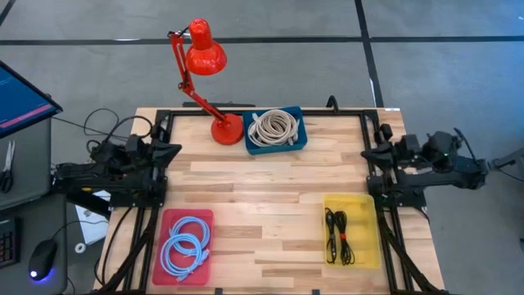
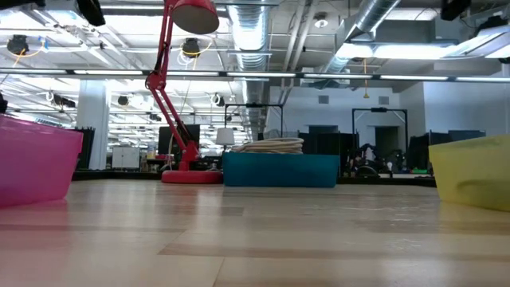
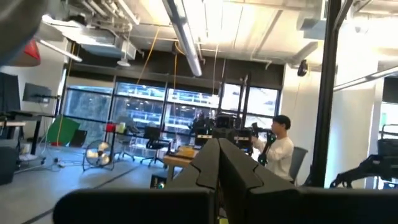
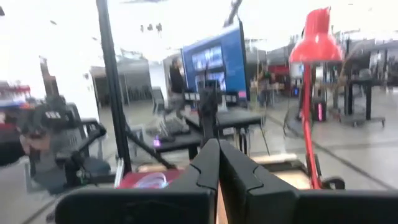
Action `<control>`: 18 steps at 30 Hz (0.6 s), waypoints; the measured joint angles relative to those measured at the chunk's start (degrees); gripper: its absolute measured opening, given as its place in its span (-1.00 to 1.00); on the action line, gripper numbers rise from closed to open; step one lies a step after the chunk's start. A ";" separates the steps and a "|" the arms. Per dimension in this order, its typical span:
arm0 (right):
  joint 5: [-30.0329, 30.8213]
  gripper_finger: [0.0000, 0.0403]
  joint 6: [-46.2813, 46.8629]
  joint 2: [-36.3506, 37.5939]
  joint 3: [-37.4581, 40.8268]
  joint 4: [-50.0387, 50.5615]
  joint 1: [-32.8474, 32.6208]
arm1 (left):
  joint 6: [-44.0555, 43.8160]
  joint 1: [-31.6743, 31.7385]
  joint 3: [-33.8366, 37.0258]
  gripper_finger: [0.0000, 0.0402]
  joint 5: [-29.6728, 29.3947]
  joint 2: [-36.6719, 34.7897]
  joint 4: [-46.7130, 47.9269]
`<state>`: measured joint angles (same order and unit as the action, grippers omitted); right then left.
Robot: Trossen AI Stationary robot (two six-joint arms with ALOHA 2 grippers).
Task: Sort HDMI cables
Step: Return to Home Position
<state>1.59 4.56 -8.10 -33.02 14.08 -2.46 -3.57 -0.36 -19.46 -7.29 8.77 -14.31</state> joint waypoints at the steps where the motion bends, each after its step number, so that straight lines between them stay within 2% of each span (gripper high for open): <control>1: 0.00 -1.00 0.02 1.68 0.73 -0.49 -0.02 | -0.02 0.00 0.47 -0.97 -0.20 -0.45 -0.05; 5: 1.02 -1.00 0.01 7.83 3.52 -0.20 -0.03 | -0.07 0.00 1.99 -0.97 -2.21 -1.35 0.21; 18: 1.46 -1.00 -1.05 7.81 7.28 1.24 0.00 | -0.25 0.02 2.72 -0.97 -4.74 -2.44 2.71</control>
<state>3.05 3.51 -0.29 -25.74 15.32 -2.46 -3.83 -0.34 -16.74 -12.03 6.33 -11.60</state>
